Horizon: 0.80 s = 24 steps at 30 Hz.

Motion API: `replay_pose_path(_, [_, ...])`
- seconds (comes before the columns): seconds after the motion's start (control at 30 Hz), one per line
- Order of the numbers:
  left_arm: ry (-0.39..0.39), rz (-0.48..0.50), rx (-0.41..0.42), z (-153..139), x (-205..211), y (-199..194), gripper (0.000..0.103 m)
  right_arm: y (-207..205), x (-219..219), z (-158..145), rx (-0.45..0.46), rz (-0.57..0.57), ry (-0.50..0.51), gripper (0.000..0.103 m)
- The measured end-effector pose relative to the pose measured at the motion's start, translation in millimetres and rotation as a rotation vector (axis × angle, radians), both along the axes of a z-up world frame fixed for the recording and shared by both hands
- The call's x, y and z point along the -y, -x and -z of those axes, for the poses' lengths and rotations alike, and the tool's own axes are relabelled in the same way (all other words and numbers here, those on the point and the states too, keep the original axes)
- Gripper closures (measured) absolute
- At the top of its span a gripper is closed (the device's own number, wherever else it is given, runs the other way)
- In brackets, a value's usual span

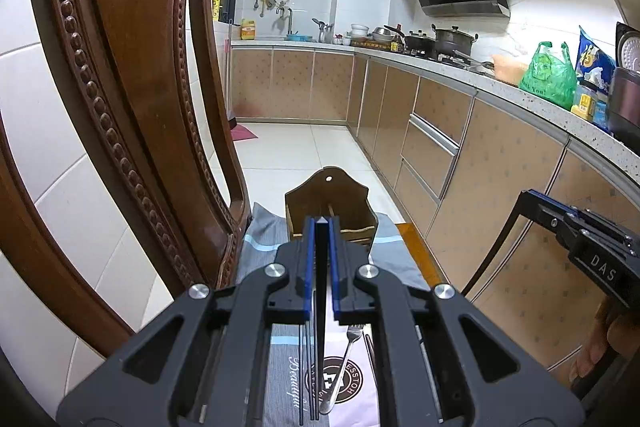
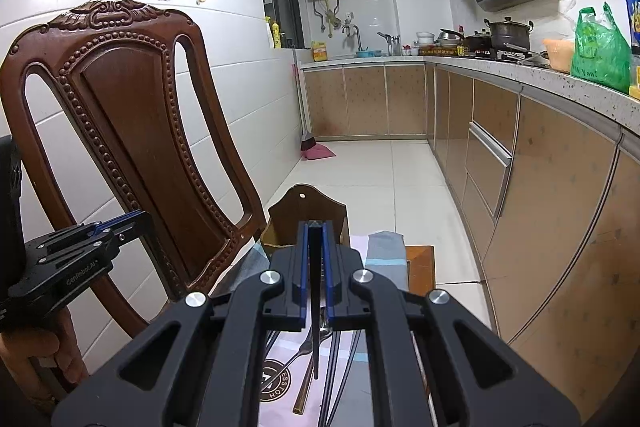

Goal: Organize utensils
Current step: 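Lift both held chopsticks and carry them toward the wooden utensil holder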

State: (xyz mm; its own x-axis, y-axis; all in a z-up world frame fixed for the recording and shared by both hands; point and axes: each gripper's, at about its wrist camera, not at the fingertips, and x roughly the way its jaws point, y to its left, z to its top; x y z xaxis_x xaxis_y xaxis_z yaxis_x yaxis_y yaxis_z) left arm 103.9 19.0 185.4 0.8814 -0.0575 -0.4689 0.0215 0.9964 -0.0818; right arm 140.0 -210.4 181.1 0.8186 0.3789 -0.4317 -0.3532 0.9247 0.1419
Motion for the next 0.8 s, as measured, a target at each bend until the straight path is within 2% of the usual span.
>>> replay_pose_path(0.8, [-0.002,0.01,-0.02,7.0,3.7,-8.6,0.097,-7.4,4.7,5.7,-0.01,0.033,0.001,0.096])
